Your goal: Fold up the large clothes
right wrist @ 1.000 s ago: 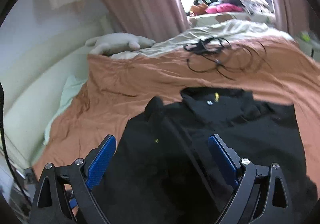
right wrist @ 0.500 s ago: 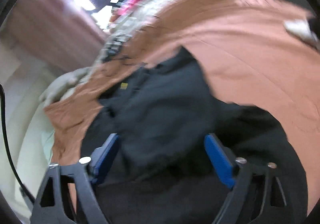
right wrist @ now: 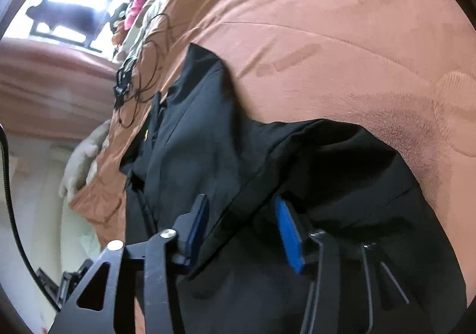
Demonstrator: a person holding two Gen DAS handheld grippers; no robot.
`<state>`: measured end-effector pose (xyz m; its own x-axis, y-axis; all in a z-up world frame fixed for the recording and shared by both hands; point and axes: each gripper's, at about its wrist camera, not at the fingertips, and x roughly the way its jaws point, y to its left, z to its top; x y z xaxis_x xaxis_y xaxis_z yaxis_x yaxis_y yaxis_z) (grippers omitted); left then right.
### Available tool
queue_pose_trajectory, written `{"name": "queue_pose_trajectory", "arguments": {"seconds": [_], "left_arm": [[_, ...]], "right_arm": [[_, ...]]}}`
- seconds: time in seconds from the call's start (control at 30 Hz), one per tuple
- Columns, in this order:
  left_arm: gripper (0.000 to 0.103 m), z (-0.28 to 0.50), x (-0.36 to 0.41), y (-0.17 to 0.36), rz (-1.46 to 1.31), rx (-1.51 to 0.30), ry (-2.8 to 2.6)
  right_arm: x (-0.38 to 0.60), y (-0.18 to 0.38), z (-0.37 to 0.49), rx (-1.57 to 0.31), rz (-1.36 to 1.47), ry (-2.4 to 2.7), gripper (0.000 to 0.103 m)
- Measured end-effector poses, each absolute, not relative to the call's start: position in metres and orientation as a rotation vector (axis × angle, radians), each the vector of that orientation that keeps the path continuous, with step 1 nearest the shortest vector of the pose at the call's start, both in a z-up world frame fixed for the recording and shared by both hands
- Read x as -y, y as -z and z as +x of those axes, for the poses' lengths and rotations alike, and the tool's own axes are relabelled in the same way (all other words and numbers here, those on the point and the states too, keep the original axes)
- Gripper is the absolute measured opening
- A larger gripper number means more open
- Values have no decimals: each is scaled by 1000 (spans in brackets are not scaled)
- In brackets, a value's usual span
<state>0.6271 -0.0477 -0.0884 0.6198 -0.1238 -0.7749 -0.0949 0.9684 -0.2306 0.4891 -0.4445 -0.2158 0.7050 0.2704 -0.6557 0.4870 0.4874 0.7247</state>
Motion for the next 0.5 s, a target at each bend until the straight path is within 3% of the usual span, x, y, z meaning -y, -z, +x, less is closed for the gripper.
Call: {"name": "queue_pose_trajectory", "arguments": {"seconds": [0.2,0.5], "left_arm": [[90,678,97,112,-108,-1010,67],[90,731,161,149,105,-1030,22]], "right_arm": [[458,222,496,-810,1108,160,37],[458,222,497,-801,1097,174,27]]}}
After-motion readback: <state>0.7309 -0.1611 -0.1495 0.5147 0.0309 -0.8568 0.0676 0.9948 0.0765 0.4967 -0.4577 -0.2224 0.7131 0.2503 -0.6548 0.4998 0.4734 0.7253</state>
